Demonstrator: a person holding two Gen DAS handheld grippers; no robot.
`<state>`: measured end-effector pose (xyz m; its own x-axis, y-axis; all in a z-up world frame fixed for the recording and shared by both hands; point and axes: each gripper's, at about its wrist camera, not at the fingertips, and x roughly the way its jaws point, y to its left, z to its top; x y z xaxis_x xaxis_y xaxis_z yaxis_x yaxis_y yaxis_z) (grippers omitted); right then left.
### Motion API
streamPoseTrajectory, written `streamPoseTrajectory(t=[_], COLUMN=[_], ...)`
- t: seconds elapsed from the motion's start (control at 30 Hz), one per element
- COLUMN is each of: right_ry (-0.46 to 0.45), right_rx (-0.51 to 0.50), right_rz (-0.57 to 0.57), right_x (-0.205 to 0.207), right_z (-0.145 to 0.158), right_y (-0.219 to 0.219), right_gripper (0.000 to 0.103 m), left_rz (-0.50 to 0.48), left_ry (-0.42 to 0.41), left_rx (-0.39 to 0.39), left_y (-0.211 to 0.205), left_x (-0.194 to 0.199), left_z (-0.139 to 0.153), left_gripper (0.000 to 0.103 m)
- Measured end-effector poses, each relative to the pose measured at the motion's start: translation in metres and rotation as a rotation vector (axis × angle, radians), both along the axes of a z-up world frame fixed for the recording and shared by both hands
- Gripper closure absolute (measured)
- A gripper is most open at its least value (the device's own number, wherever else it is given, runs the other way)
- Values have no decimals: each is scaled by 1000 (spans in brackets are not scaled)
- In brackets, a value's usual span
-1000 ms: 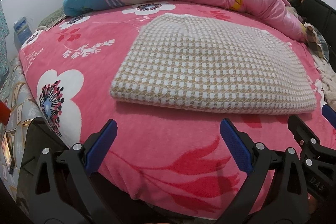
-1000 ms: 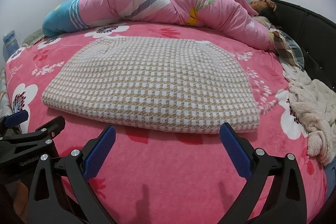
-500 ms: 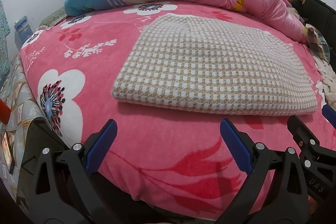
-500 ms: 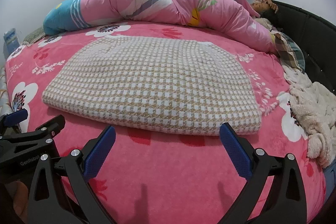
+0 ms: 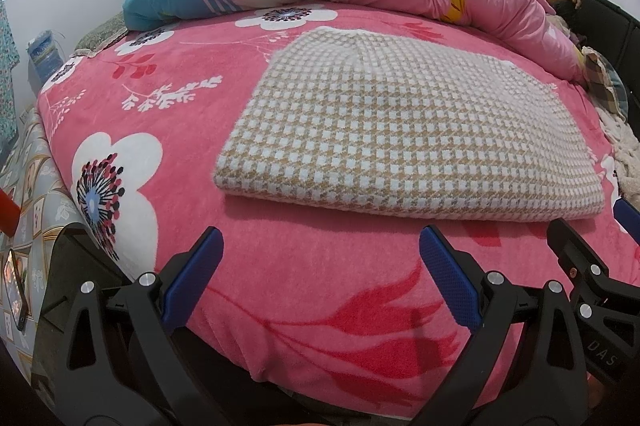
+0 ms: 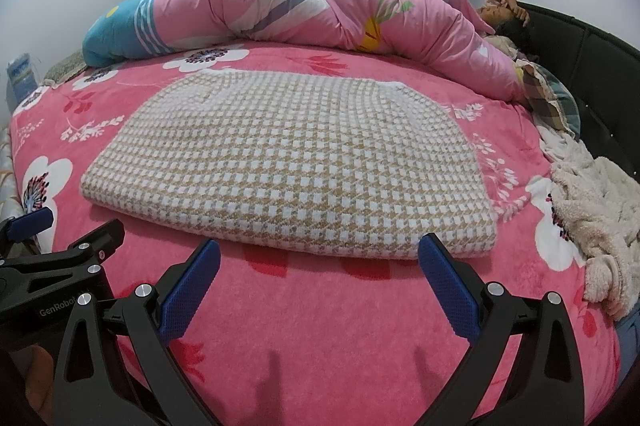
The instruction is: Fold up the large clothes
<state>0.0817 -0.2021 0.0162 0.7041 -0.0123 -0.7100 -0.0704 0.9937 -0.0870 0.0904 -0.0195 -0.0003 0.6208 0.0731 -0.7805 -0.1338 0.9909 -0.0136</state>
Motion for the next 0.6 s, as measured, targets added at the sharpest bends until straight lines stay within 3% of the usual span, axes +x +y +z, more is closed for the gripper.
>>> streamPoseTrajectory(t=[0.6], right_ry=[1], right_rx=[1], right_rz=[1], right_x=[0], right_z=[0], right_y=[0], right_gripper=[7], left_rz=[-1], left_ry=[1], left_rx=[0], left_y=[0], left_x=[0], left_z=[0], left_gripper=[8])
